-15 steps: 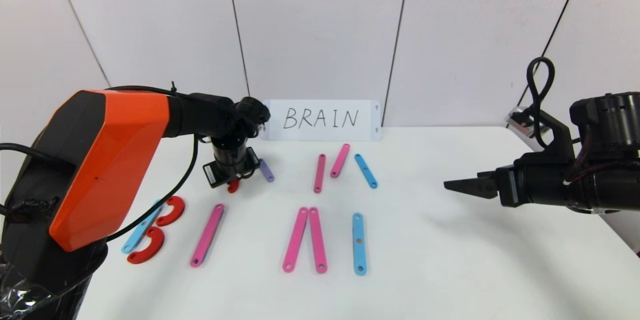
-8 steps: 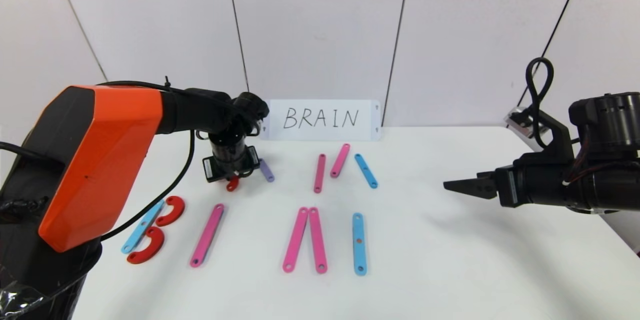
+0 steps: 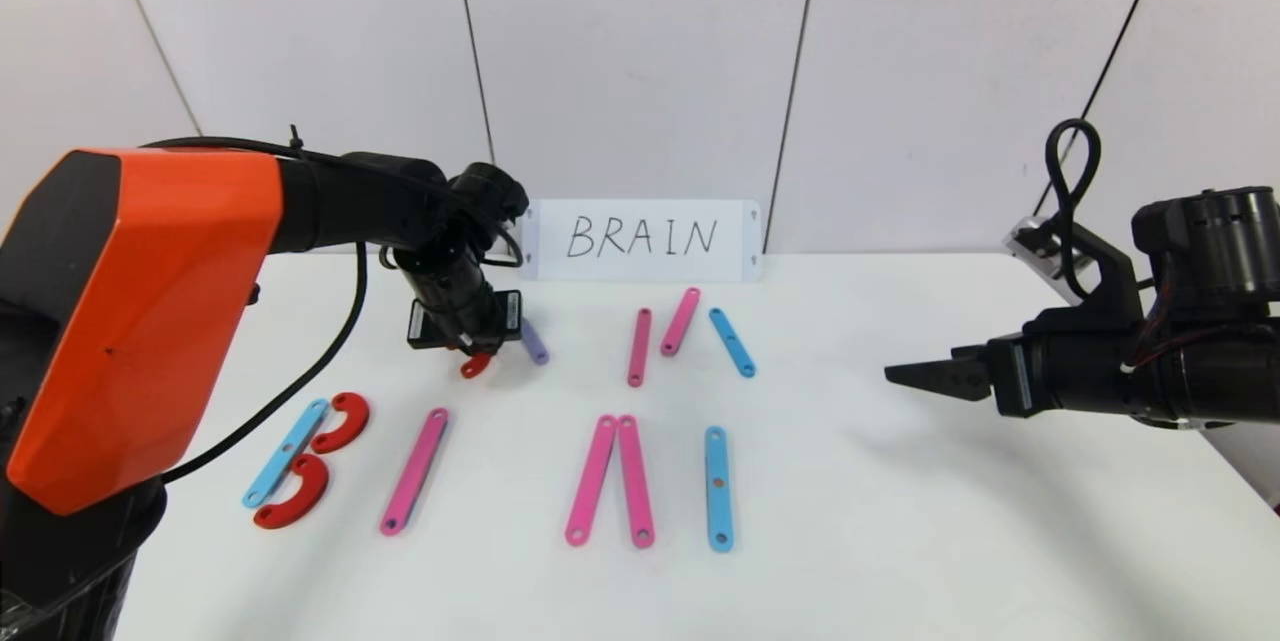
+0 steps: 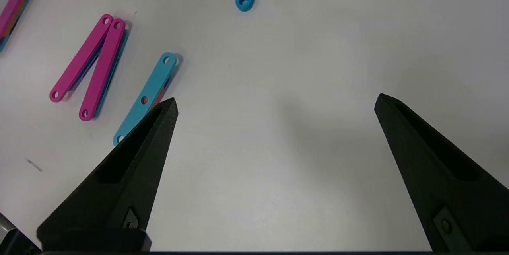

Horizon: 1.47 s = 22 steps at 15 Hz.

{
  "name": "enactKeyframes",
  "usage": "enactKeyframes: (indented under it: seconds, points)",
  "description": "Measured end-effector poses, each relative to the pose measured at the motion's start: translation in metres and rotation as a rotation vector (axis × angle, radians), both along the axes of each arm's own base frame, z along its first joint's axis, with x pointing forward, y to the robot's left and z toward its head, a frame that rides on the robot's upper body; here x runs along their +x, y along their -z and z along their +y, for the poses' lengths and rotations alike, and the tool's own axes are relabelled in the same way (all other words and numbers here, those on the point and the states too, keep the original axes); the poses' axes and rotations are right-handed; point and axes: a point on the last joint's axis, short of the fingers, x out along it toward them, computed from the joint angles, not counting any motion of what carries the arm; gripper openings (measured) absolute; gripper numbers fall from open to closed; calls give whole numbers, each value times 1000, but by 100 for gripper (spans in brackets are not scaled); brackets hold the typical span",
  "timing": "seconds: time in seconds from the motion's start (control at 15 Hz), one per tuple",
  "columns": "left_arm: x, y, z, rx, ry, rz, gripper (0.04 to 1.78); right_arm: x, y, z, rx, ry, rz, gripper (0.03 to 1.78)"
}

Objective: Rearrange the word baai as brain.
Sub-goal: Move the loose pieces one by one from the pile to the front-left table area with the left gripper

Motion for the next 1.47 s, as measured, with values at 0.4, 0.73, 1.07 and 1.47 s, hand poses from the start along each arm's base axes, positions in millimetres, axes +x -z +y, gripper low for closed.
enactKeyframes:
  seconds: [0.4,0.73,1.07,1.47]
  points:
    - [-35,0,7,37,354,91,29,0,1,0,-2,-1,2,173]
    - [-57,14,12,123,599,33,29,1,1,0,-2,0,2,173]
    - [-67,19,5,148,680,22,29,1,1,0,-2,-1,2,173]
    - [-73,25,-1,142,673,67,29,1,1,0,-2,-1,2,173]
